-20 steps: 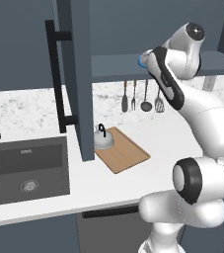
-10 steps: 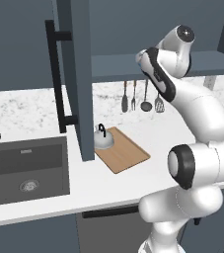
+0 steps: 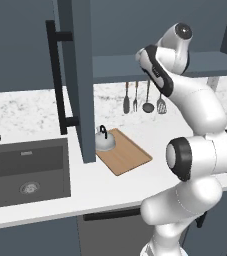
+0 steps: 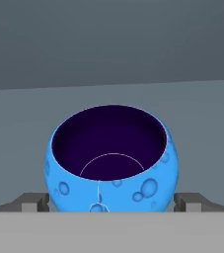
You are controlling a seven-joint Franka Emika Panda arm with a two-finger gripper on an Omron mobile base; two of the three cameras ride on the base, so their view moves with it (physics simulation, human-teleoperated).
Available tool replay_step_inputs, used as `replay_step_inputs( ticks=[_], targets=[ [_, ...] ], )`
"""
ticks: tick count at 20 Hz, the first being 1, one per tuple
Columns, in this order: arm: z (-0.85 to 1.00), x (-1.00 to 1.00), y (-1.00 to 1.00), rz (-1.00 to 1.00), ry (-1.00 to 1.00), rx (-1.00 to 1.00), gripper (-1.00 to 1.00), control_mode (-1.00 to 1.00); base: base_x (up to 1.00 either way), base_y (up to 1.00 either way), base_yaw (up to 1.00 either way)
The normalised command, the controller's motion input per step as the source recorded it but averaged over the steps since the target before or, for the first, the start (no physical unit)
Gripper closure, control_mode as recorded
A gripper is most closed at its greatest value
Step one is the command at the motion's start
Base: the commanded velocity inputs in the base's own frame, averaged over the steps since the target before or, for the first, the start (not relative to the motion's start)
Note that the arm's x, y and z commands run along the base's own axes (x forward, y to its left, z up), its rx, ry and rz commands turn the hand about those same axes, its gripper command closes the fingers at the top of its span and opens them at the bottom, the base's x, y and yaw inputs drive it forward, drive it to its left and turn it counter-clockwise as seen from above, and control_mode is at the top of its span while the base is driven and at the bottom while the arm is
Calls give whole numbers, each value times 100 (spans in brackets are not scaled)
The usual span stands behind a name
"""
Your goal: Pick the kettle from the counter and place it on the tray. Then pick the mug from the cabinet and place it on the tray. Then close the cabinet doors.
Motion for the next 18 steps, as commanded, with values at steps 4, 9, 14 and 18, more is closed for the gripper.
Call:
replay_step_inputs(
  ticks=[4,9,14,18],
  targets=[
    [-1,-10,0,0,0,0,-100,-100,0,0,0],
    [-4,-4,0,0,0,0,-100,-100,0,0,0],
    [-4,-1,1,0,0,0,-100,-100,0,0,0],
    [0,-14,3,0,0,0,-100,-100,0,0,0]
  ],
)
